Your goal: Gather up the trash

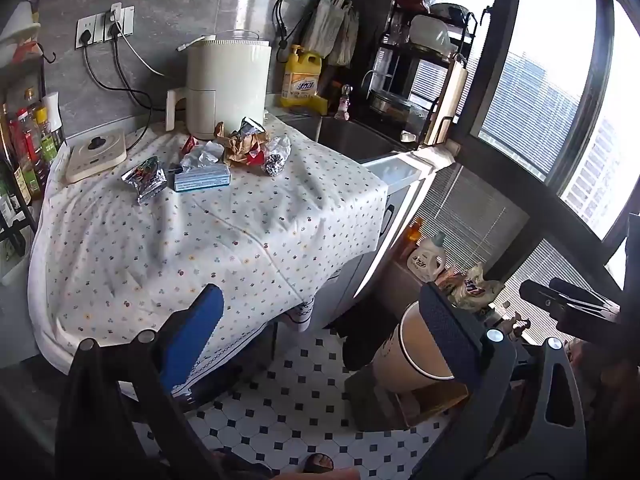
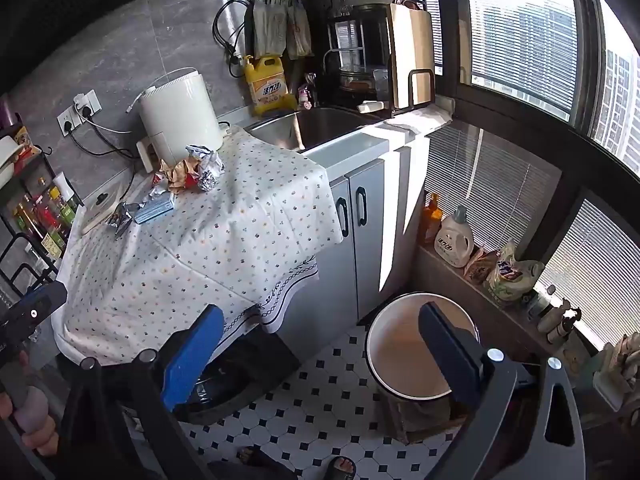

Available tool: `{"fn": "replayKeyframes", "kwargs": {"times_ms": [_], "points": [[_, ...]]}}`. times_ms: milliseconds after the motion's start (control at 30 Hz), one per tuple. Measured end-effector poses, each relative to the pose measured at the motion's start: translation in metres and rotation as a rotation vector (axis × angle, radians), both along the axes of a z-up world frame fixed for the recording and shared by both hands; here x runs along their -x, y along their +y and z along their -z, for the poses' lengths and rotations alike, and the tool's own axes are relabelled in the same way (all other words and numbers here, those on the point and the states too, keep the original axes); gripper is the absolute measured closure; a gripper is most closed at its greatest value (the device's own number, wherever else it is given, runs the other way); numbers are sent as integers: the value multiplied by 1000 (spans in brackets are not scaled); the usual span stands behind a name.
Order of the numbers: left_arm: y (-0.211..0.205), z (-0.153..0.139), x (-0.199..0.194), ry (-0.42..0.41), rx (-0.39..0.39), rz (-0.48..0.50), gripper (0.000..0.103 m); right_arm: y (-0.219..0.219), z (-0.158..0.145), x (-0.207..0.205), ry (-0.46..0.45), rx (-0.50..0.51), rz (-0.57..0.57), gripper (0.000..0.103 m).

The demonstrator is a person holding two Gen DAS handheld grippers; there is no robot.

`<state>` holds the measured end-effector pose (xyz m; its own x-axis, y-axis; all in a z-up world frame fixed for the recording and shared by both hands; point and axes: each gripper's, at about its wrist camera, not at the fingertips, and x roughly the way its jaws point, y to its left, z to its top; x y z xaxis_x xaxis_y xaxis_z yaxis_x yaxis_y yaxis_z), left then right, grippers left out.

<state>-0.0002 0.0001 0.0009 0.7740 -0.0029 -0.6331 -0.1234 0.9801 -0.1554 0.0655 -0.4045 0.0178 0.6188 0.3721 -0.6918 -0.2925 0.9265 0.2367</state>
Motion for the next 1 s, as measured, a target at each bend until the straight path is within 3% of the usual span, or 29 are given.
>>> {"fn": "replayKeyframes", "kwargs": {"times_ms": [1000], "points": [[2, -4, 9, -31, 33, -35, 6, 12, -6, -5, -25, 34, -50, 8]]}}
